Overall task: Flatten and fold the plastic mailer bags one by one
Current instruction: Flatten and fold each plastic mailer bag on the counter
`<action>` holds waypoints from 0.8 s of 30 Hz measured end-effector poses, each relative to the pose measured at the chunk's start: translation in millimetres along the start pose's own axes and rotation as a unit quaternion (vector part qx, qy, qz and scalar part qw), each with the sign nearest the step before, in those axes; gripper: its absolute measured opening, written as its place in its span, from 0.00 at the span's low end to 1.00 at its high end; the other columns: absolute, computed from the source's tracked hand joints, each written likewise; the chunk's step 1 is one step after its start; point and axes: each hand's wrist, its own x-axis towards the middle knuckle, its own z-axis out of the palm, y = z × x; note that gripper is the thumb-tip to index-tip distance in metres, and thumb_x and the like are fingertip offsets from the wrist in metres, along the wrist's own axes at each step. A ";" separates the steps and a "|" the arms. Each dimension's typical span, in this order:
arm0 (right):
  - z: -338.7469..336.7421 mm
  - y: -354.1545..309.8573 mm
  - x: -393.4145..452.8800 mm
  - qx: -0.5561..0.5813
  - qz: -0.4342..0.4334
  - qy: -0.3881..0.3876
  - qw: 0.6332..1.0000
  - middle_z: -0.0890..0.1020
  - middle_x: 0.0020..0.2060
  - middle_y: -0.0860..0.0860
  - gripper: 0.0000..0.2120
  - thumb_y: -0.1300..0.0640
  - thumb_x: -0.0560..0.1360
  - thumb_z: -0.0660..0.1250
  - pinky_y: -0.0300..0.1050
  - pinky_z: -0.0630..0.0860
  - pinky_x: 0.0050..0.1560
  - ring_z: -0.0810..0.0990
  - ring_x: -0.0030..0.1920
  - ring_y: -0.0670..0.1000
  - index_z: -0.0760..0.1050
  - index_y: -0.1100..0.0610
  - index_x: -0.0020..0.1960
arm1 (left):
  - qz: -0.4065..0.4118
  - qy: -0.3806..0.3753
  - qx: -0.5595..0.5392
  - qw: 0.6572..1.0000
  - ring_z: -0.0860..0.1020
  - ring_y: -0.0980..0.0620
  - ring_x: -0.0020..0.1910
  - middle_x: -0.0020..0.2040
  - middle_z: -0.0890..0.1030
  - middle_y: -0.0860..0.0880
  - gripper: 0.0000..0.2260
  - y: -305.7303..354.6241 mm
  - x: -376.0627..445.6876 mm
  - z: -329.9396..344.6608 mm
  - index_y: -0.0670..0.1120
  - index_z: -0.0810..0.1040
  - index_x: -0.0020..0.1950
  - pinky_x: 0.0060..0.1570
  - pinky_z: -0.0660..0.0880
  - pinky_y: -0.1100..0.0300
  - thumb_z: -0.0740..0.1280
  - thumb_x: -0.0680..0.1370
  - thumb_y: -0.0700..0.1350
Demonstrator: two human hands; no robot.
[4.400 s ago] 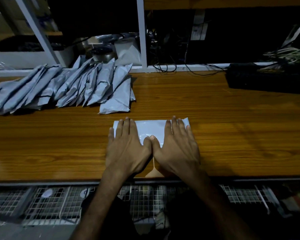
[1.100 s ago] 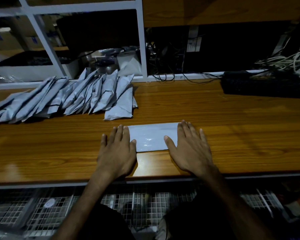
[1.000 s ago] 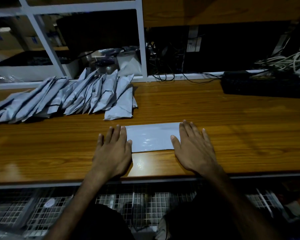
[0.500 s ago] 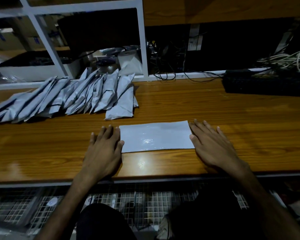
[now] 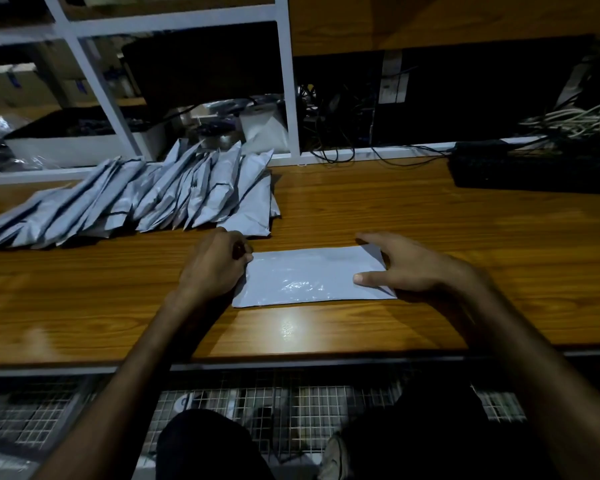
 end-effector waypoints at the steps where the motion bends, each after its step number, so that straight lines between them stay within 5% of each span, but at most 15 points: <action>1: -1.7 0.0 4.1 -0.002 -0.006 -0.006 1.000 0.57 0.83 0.47 0.47 0.32 0.74 0.70 0.61 0.59 0.79 0.57 0.81 0.53 0.53 0.48 0.84 | 0.001 0.002 -0.001 1.000 0.79 0.48 0.48 0.44 0.78 0.52 0.09 0.0 2.2 2.0 0.54 0.79 0.43 0.47 0.78 0.49 0.72 0.78 0.40; 4: -6.2 -5.8 11.6 0.014 -0.021 -0.017 1.000 0.58 0.82 0.47 0.48 0.34 0.73 0.73 0.56 0.59 0.79 0.58 0.81 0.52 0.54 0.49 0.84 | -0.001 0.016 0.003 1.000 0.77 0.48 0.45 0.43 0.76 0.53 0.15 4.7 -0.8 6.6 0.55 0.74 0.40 0.44 0.77 0.47 0.66 0.74 0.33; 7: -7.0 -15.8 17.2 0.043 -0.038 -0.010 0.998 0.61 0.81 0.46 0.49 0.35 0.72 0.74 0.53 0.59 0.78 0.62 0.80 0.51 0.55 0.48 0.84 | -0.024 0.058 -0.149 0.987 0.76 0.51 0.34 0.38 0.77 0.49 0.16 11.5 -9.9 15.0 0.51 0.72 0.44 0.30 0.74 0.50 0.59 0.77 0.30; 11: -2.6 -29.0 22.5 0.028 -0.048 0.019 0.998 0.66 0.80 0.46 0.47 0.33 0.71 0.74 0.70 0.52 0.78 0.65 0.78 0.51 0.56 0.44 0.82 | -0.021 0.117 -0.319 0.940 0.71 0.48 0.30 0.35 0.74 0.47 0.09 21.0 -16.2 16.7 0.49 0.72 0.48 0.27 0.67 0.51 0.59 0.85 0.36; 16: 5.0 -35.0 9.2 0.109 -0.073 0.083 0.988 0.76 0.66 0.44 0.35 0.42 0.71 0.79 0.62 0.73 0.68 0.74 0.65 0.47 0.67 0.38 0.73 | -0.054 0.156 -0.421 0.892 0.74 0.49 0.36 0.39 0.77 0.48 0.05 31.4 -21.9 8.0 0.45 0.76 0.52 0.37 0.72 0.51 0.63 0.84 0.37; 17: 6.4 -33.4 4.3 0.134 -0.080 0.097 0.983 0.79 0.59 0.45 0.32 0.46 0.71 0.79 0.60 0.77 0.62 0.77 0.58 0.48 0.69 0.39 0.71 | -0.057 0.138 -0.432 0.890 0.77 0.50 0.39 0.42 0.79 0.51 0.04 30.1 -24.0 5.6 0.46 0.76 0.58 0.40 0.73 0.51 0.64 0.84 0.39; 20: 8.8 -29.4 -18.8 0.201 -0.095 0.152 0.963 0.79 0.44 0.50 0.24 0.52 0.73 0.79 0.59 0.80 0.49 0.79 0.44 0.50 0.74 0.43 0.65 | -0.112 -0.003 -0.537 0.836 0.79 0.53 0.59 0.64 0.78 0.51 0.26 36.3 -37.7 -1.5 0.63 0.68 0.72 0.58 0.78 0.47 0.72 0.79 0.44; 24: 10.7 -22.9 -67.2 0.242 -0.076 0.210 0.944 0.78 0.42 0.50 0.19 0.52 0.74 0.78 0.54 0.77 0.45 0.78 0.42 0.48 0.74 0.43 0.61 | -0.061 -0.083 -0.546 0.832 0.85 0.42 0.55 0.59 0.83 0.45 0.33 67.8 -59.5 2.8 0.60 0.71 0.67 0.46 0.84 0.44 0.78 0.71 0.32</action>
